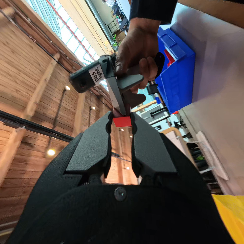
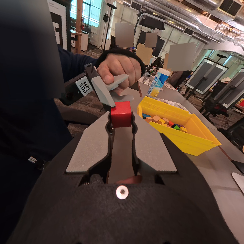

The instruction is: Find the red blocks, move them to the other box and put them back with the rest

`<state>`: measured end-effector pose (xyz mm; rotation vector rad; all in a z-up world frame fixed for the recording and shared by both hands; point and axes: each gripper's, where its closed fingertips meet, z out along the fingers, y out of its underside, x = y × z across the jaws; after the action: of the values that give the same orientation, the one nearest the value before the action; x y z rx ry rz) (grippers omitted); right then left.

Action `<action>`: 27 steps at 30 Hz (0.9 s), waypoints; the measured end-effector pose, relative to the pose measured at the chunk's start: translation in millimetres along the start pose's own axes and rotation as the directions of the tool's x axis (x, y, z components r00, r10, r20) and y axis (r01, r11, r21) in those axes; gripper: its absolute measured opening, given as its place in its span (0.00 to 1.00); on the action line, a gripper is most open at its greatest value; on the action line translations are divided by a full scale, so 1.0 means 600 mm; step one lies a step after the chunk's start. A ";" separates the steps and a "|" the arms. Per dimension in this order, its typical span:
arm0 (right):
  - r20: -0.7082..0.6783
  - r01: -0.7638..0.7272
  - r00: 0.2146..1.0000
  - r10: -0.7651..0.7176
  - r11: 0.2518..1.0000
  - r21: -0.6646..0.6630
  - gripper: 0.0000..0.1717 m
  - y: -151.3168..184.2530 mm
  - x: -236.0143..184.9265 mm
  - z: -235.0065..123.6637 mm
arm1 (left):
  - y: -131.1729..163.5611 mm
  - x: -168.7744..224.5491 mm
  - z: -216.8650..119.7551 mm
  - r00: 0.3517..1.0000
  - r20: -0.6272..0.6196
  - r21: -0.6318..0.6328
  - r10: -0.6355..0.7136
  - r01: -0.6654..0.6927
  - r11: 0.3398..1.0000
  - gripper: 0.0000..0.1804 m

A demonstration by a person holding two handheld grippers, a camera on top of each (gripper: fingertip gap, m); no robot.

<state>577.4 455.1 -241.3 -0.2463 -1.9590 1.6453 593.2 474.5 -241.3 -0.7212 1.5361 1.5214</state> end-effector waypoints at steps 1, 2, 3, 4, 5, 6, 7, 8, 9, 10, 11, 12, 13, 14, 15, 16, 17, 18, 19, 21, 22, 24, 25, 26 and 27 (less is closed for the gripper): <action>-0.017 -0.018 1.000 0.018 1.000 -0.013 0.15 0.003 0.007 0.001 | 0.007 0.005 0.001 0.998 -0.018 -0.016 -0.065 0.065 0.998 0.14; -0.041 -0.034 0.999 0.033 0.999 -0.031 0.15 0.008 0.016 0.002 | 0.017 0.012 0.003 0.989 -0.036 -0.046 -0.141 0.140 0.989 0.13; -0.080 -0.048 0.996 0.044 0.998 -0.049 0.15 0.014 0.029 0.000 | 0.032 0.021 0.004 0.974 -0.046 -0.091 -0.221 0.216 0.972 0.13; -0.136 -0.062 0.989 0.052 0.996 -0.070 0.15 0.020 0.048 -0.007 | 0.050 0.032 0.005 0.952 -0.051 -0.144 -0.301 0.291 0.946 0.14; -0.209 -0.080 0.976 0.059 0.993 -0.091 0.15 0.026 0.072 -0.021 | 0.074 0.044 0.003 0.917 -0.044 -0.211 -0.395 0.378 0.901 0.14; -0.293 -0.104 0.954 0.070 0.989 -0.104 0.15 0.030 0.100 -0.043 | 0.104 0.055 -0.001 0.861 -0.008 -0.291 -0.509 0.485 0.825 0.11; -0.390 -0.137 0.917 0.082 0.984 -0.114 0.15 0.034 0.131 -0.072 | 0.138 0.069 -0.009 0.781 0.051 -0.368 -0.622 0.594 0.716 0.08; -0.503 -0.176 0.860 0.089 0.976 -0.128 0.15 0.043 0.165 -0.111 | 0.174 0.087 -0.022 0.684 0.124 -0.432 -0.718 0.689 0.582 0.06; -0.614 -0.218 0.785 0.085 0.965 -0.145 0.15 0.055 0.198 -0.157 | 0.210 0.112 -0.039 0.569 0.198 -0.487 -0.798 0.764 0.424 0.05; -0.711 -0.265 0.700 0.073 0.951 -0.163 0.15 0.072 0.225 -0.207 | 0.238 0.145 -0.057 0.429 0.257 -0.530 -0.866 0.812 0.245 0.09; -0.795 -0.318 0.604 0.055 0.932 -0.177 0.15 0.091 0.248 -0.260 | 0.254 0.179 -0.074 0.263 0.298 -0.548 -0.918 0.834 0.061 0.09; -0.864 -0.375 0.503 0.028 0.907 -0.189 0.15 0.112 0.265 -0.313 | 0.262 0.210 -0.089 0.083 0.335 -0.546 -0.939 0.829 -0.121 0.10; -0.914 -0.435 0.406 -0.014 0.876 -0.207 0.15 0.135 0.276 -0.364 | 0.266 0.235 -0.102 -0.088 0.363 -0.530 -0.927 0.799 -0.283 0.13; -0.943 -0.491 0.325 -0.068 0.840 -0.230 0.15 0.158 0.282 -0.408 | 0.271 0.251 -0.113 -0.224 0.391 -0.500 -0.893 0.763 -0.410 0.20; -0.955 -0.551 0.275 -0.110 0.796 -0.251 0.15 0.181 0.281 -0.442 | 0.273 0.261 -0.122 -0.328 0.396 -0.470 -0.858 0.730 -0.496 0.23; -0.959 -0.619 0.257 -0.120 0.742 -0.259 0.15 0.209 0.275 -0.463 | 0.276 0.265 -0.130 -0.399 0.398 -0.439 -0.826 0.708 -0.554 0.24; -0.962 -0.681 0.252 -0.102 0.688 -0.251 0.16 0.237 0.268 -0.475 | 0.285 0.267 -0.137 -0.438 0.411 -0.400 -0.799 0.701 -0.590 0.24; -0.967 -0.726 0.243 -0.076 0.647 -0.233 0.20 0.260 0.263 -0.482 | 0.295 0.268 -0.145 -0.453 0.434 -0.365 -0.779 0.701 -0.612 0.24; -0.971 -0.759 0.235 -0.054 0.614 -0.217 0.25 0.279 0.260 -0.486 | 0.302 0.271 -0.153 -0.459 0.451 -0.346 -0.765 0.700 -0.624 0.24; -0.972 -0.790 0.231 -0.042 0.575 -0.213 0.28 0.303 0.257 -0.491 | 0.309 0.278 -0.161 -0.473 0.463 -0.336 -0.750 0.689 -0.642 0.24; -0.972 -0.791 0.232 -0.044 0.572 -0.215 0.28 0.305 0.258 -0.491 | 0.310 0.283 -0.165 -0.473 0.468 -0.347 -0.747 0.679 -0.647 0.25; -0.969 -0.773 0.243 -0.038 0.596 -0.217 0.28 0.294 0.261 -0.483 | 0.315 0.293 -0.177 -0.442 0.497 -0.367 -0.747 0.673 -0.642 0.29; -0.968 -0.758 0.250 -0.026 0.617 -0.213 0.28 0.284 0.263 -0.475 | 0.319 0.295 -0.181 -0.433 0.504 -0.368 -0.748 0.675 -0.639 0.29; -0.966 -0.742 0.259 -0.015 0.637 -0.209 0.28 0.274 0.265 -0.467 | 0.322 0.297 -0.185 -0.432 0.507 -0.372 -0.746 0.671 -0.641 0.29; -0.963 -0.726 0.269 -0.007 0.655 -0.208 0.28 0.265 0.266 -0.460 | 0.329 0.299 -0.188 -0.426 0.515 -0.379 -0.744 0.665 -0.643 0.29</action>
<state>556.9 801.7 -320.8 -1.7028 -1.3903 0.5522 317.8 410.8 -306.2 -1.9178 -0.3891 0.2116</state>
